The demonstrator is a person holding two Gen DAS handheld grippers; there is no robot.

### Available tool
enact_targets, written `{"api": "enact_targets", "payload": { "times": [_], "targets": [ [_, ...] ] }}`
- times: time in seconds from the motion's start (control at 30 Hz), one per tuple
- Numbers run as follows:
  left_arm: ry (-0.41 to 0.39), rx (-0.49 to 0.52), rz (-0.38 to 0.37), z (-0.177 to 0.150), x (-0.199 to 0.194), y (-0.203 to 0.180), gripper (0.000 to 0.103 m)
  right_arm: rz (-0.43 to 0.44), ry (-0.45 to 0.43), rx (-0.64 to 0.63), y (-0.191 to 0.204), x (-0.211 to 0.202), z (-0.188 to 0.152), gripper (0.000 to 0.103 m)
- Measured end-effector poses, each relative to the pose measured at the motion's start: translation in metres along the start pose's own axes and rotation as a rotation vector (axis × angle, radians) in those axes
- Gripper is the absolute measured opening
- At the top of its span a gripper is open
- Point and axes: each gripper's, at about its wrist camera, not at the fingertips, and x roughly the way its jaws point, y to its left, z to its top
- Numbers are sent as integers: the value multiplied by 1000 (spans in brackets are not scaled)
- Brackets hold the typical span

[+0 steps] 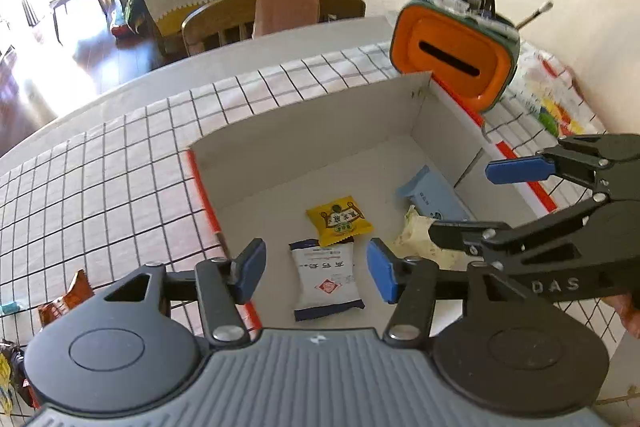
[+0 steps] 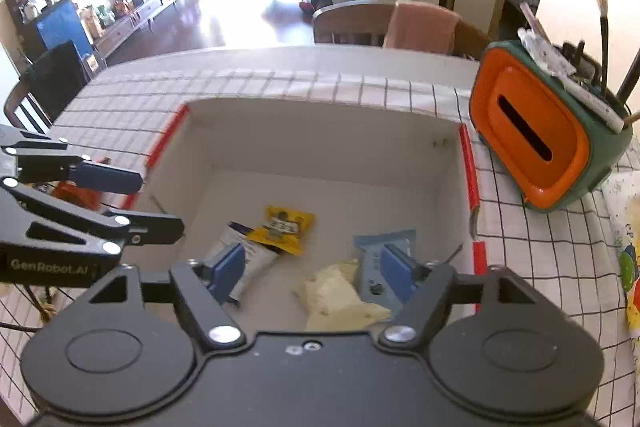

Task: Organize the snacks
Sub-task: 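Lower both packets into the red box and open both tools, then withdraw both open tools from the box back to the snack pile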

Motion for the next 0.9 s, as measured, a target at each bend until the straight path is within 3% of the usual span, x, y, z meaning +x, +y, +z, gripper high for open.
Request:
{"api": "enact_targets", "payload": {
  "times": [0.43, 0.67, 0.73, 0.9],
  "targets": [
    [-144, -17, 14, -34, -66, 49, 74, 28, -106, -54, 75, -39, 2, 96],
    [-183, -3, 32, -60, -94, 88, 75, 56, -122, -56, 119, -42, -1, 101],
    [-192, 1, 34, -67, -103, 102, 82, 62, -122, -55, 133, -41, -4, 102],
    [-206, -4, 44, -84, -118, 142, 86, 72, -113, -72, 168, -33, -9, 103]
  ]
}}
